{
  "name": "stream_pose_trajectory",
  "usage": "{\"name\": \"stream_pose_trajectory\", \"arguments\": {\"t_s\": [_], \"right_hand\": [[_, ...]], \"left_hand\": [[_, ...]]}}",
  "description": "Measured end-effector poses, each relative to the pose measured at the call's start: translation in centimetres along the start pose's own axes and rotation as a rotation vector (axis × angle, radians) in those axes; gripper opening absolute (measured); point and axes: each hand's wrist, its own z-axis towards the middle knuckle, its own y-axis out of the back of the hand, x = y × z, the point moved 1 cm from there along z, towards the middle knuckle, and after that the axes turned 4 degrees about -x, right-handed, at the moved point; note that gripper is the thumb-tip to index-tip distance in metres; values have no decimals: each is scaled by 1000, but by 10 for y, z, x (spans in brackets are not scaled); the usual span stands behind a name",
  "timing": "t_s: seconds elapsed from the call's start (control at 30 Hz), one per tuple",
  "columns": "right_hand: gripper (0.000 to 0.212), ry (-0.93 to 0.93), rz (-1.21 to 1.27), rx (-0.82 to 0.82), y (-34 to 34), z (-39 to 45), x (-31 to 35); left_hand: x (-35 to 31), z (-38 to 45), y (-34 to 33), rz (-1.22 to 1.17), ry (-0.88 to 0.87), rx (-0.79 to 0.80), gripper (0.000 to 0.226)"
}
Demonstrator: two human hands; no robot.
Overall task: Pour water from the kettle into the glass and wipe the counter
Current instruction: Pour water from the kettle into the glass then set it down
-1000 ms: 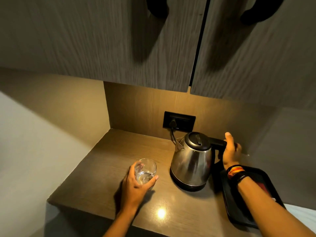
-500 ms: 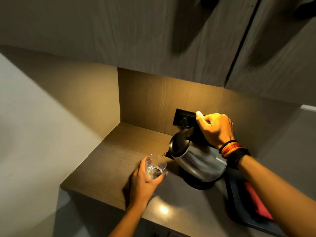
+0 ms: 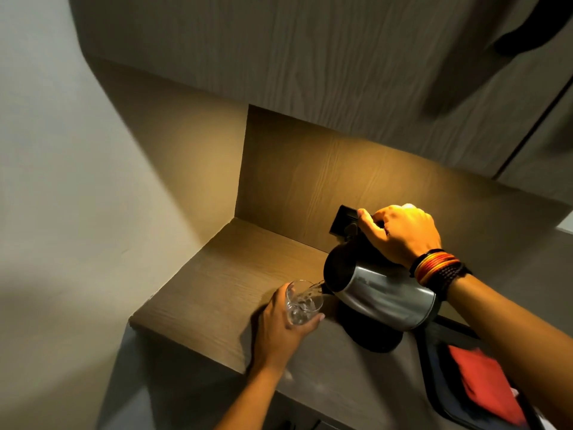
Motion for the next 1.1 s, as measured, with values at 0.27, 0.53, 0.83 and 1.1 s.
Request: {"name": "stream_pose_trajectory", "arguments": {"t_s": [0.27,0.53,0.83,1.1], "right_hand": [[82,68,-41,-19,24,14,8],[77,114,-73,-67,35,22,12],[75,136,-74,-96,40,22,16],[75,119,-72,-77,35,17,16]], "left_hand": [[1,-1,1,6,27,-13,98],[5,0,0,-49,65,-28,93],[4,0,1,18,46,-71,96],[6,0,1,-13,41,-95,97]]}}
